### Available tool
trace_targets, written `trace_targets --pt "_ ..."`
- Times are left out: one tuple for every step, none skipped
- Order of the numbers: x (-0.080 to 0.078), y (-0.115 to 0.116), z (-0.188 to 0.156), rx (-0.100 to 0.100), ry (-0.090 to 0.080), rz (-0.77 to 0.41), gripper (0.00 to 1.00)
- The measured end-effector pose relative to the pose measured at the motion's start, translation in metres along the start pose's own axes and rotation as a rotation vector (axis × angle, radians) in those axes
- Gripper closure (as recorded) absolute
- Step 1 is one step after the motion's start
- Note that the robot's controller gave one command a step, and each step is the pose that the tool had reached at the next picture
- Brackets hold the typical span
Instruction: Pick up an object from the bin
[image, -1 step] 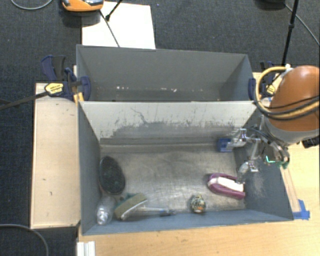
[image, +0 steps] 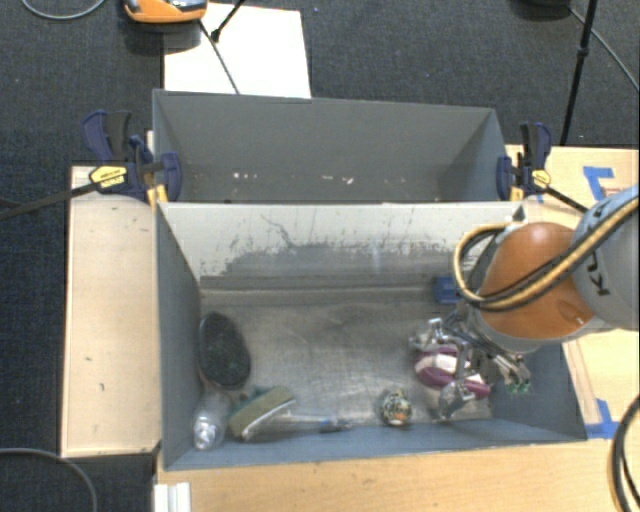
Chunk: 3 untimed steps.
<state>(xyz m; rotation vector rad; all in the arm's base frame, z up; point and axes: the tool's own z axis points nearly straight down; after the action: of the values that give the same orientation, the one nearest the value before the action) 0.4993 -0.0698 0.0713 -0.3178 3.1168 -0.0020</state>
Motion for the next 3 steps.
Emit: trace_targets --pt "-0.004 0.001 -0.003 0.0 -0.012 -0.005 1.0" --pt "-0.003 -0.012 -0.142 0.002 -0.003 -0.034 1.0" --pt "-0.002 -0.011 -0.138 -0.002 0.005 -0.035 0.0"
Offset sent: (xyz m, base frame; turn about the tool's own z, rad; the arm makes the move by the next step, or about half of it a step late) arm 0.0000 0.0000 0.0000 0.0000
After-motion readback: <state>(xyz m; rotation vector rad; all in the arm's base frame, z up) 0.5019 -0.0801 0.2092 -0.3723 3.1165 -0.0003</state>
